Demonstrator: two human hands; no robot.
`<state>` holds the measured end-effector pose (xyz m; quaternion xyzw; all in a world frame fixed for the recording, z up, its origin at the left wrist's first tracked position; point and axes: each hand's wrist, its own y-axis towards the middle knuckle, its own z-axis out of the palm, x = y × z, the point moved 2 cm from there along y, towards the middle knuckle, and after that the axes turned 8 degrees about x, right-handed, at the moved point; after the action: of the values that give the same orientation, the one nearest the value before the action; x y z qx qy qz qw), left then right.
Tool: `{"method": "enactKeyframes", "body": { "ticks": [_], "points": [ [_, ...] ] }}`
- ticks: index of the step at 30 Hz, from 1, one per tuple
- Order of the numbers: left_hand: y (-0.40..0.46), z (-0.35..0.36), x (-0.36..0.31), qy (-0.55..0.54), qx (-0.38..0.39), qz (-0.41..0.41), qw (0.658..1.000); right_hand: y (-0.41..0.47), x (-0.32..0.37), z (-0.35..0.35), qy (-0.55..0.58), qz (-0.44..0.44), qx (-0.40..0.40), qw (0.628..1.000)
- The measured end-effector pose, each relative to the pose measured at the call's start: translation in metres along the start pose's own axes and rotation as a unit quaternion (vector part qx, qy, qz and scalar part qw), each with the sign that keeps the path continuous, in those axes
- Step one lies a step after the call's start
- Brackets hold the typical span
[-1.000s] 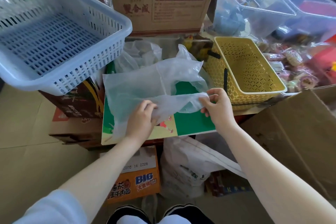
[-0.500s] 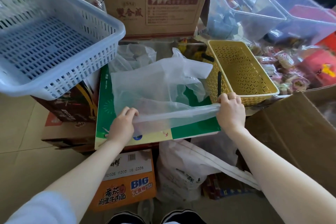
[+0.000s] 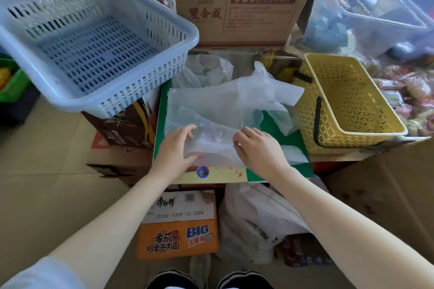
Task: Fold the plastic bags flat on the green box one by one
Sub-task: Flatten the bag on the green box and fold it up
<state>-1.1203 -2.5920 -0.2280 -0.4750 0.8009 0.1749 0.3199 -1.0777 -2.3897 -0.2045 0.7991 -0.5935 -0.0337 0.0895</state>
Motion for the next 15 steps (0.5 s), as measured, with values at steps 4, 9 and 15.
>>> {"method": "enactKeyframes", "body": {
  "ticks": [4, 9, 15],
  "points": [
    [-0.025, 0.023, 0.044, -0.021, 0.044, -0.159, 0.986, -0.011, 0.013, 0.036, -0.053, -0.039, 0.093, 0.994],
    [-0.043, 0.036, 0.076, -0.139, -0.067, -0.261, 0.953, -0.009, 0.033, 0.081, -0.065, -0.036, 0.144, 0.987],
    [-0.017, 0.034, 0.070, -0.119, -0.031, -0.334, 0.935, 0.009, 0.030, 0.099, -0.015, 0.043, 0.086, 0.995]
  ]
}}
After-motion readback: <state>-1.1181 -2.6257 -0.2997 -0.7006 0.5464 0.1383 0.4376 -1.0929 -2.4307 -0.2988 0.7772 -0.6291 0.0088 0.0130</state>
